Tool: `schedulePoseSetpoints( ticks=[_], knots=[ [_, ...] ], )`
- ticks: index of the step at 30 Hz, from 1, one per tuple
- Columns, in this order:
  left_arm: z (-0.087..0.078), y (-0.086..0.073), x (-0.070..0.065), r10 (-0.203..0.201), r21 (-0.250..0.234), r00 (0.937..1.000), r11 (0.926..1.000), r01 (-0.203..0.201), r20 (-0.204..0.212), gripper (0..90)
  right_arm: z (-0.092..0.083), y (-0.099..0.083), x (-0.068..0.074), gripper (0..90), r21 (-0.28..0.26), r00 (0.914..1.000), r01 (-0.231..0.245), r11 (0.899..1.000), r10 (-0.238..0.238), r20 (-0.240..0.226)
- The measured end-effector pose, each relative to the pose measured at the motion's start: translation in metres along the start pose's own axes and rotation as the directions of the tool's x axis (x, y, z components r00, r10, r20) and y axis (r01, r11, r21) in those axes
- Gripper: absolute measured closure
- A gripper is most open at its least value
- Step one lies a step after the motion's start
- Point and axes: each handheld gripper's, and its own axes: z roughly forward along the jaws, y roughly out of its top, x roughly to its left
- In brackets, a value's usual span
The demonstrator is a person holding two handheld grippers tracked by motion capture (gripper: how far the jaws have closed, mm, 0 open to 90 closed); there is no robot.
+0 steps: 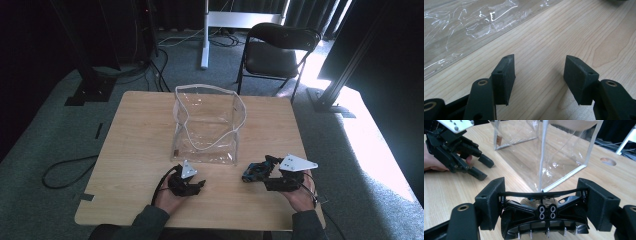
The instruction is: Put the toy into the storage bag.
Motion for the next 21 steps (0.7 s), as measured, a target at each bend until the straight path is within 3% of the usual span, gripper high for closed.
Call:
schedulePoseSetpoints(
  ticks=[6,10,21],
  knots=[
    [0.0,0.0,0.0,0.002,0.001,1.0,1.0,-0.002,0.0,43.0,-0.004,0.013,-0.011,24.7,-0.019,0.9998,-0.001,1.0,0.001,0.019],
    [0.0,0.0,0.0,-0.001,-0.003,1.0,1.0,0.001,-0.001,42.9,-0.004,0.022,-0.021,24.7,-0.028,0.9998,-0.013,1.0,0.013,-0.017],
    [0.0,0.0,-0.001,0.003,0.001,1.0,1.0,-0.003,-0.002,42.8,-0.006,0.053,-0.038,24.7,-0.054,0.9996,0.024,0.998,-0.023,0.014]
  ],
)
